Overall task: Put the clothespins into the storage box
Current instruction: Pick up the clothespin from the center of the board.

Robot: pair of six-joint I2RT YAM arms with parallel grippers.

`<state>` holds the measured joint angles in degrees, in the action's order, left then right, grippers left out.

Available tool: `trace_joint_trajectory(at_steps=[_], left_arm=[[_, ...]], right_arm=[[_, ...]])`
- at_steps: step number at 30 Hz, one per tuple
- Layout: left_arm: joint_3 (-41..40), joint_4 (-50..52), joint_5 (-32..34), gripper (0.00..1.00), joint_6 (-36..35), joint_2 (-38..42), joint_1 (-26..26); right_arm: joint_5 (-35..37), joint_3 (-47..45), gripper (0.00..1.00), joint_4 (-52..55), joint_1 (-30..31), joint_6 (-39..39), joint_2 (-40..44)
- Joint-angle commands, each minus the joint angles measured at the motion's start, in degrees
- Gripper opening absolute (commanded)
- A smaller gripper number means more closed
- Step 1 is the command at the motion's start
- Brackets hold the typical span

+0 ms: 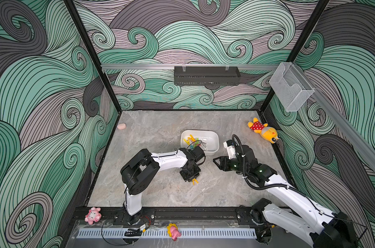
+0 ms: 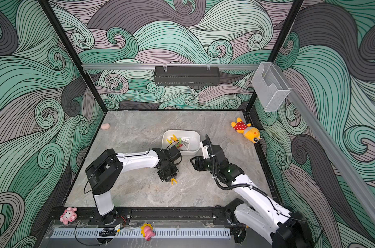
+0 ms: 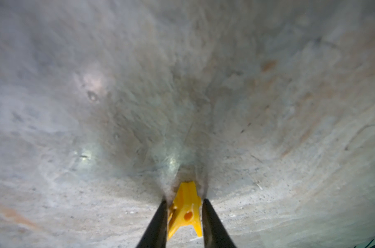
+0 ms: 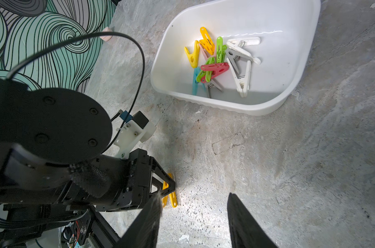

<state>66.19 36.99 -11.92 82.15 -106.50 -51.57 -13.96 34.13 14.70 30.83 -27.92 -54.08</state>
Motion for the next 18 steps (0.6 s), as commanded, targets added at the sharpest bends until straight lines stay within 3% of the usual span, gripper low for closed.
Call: trace_joint_trajectory(at_steps=[1,8,18], left_arm=[[-0.3,-0.1,0.8,0.25,-3.5,-1.7,-0.7],[0.8,2.7,2.6,0.24,-8.0,0.9,-0.6],[1.7,3.5,4.4,0.23,-18.2,12.2,2.8]], right_arm=[[0.1,-0.4,0.51,0.6,-0.4,-1.5,0.6],[0.3,0.2,0.51,0.7,-0.3,-2.8,0.0],[5.4,3.7,0.51,8.0,-0.3,-1.6,1.4]])
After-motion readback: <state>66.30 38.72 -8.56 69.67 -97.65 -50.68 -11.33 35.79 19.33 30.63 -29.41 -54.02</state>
